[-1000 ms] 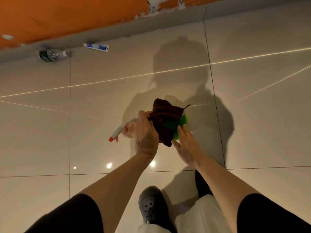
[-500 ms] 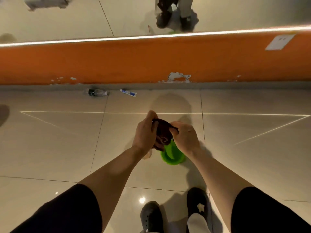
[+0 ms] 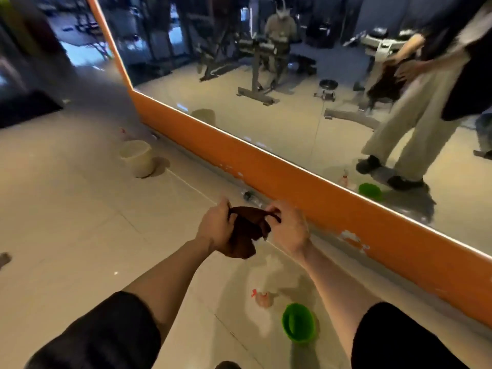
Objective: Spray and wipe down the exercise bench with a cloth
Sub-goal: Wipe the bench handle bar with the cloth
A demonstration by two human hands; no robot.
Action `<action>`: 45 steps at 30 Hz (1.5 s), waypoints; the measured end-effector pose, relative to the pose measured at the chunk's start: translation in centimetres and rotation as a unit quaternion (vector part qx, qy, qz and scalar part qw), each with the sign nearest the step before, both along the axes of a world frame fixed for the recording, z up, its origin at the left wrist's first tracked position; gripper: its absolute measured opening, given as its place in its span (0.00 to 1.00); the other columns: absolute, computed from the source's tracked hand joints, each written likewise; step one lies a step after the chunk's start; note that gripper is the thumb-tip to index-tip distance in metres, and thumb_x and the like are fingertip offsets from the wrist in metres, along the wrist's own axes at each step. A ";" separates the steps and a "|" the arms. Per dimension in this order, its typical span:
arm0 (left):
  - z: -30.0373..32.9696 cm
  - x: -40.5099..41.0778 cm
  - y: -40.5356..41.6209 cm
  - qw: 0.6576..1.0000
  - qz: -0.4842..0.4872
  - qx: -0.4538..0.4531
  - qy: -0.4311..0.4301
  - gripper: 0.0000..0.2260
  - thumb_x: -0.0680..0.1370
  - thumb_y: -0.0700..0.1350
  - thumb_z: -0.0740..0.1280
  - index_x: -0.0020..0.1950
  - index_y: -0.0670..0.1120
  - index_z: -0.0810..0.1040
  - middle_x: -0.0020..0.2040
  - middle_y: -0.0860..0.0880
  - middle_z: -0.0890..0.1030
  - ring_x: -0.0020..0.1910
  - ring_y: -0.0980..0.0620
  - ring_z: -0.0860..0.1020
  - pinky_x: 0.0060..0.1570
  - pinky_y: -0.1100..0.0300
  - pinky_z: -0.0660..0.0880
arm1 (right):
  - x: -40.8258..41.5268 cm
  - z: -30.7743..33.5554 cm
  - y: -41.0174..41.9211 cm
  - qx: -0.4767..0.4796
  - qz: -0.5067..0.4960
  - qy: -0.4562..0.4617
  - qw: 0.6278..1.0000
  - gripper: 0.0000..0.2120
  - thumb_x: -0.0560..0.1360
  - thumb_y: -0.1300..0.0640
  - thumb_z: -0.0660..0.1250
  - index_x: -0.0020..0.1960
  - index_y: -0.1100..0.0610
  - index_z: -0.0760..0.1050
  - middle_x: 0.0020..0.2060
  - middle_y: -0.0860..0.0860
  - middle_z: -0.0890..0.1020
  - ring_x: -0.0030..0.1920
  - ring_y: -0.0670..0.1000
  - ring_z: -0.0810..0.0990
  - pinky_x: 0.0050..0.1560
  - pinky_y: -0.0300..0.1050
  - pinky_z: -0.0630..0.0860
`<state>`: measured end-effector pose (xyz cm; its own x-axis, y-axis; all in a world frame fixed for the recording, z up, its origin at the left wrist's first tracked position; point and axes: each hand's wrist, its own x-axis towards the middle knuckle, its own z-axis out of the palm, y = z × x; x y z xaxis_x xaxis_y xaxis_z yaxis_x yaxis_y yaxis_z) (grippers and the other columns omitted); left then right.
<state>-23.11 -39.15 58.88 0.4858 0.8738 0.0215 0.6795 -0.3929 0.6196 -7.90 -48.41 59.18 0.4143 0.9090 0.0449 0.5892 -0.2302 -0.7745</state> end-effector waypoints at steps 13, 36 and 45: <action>10.8 -33.2 -11.0 0.812 0.432 -0.014 -0.393 0.10 0.77 0.39 0.69 0.58 0.43 0.74 0.50 0.46 0.79 0.49 0.50 0.78 0.49 0.57 0.77 | -36.2 9.0 0.2 0.071 0.479 -0.008 0.875 0.19 0.77 0.60 0.67 0.67 0.52 0.73 0.59 0.49 0.75 0.57 0.50 0.76 0.59 0.40 0.73; 11.1 -77.1 -42.5 0.521 0.769 0.213 -0.304 0.13 0.76 0.29 0.62 0.51 0.46 0.74 0.46 0.48 0.78 0.47 0.52 0.77 0.48 0.61 0.75 | -89.7 11.0 -21.6 0.016 0.831 0.136 0.539 0.17 0.77 0.66 0.62 0.63 0.54 0.74 0.56 0.50 0.79 0.57 0.50 0.77 0.63 0.52 0.74; 6.7 -80.3 -45.7 0.370 0.891 0.186 -0.187 0.14 0.76 0.37 0.70 0.61 0.45 0.77 0.61 0.46 0.77 0.58 0.49 0.75 0.59 0.59 0.71 | -100.4 7.8 -22.9 0.055 0.887 0.054 0.456 0.17 0.74 0.70 0.59 0.57 0.57 0.77 0.54 0.56 0.77 0.54 0.53 0.75 0.55 0.42 0.69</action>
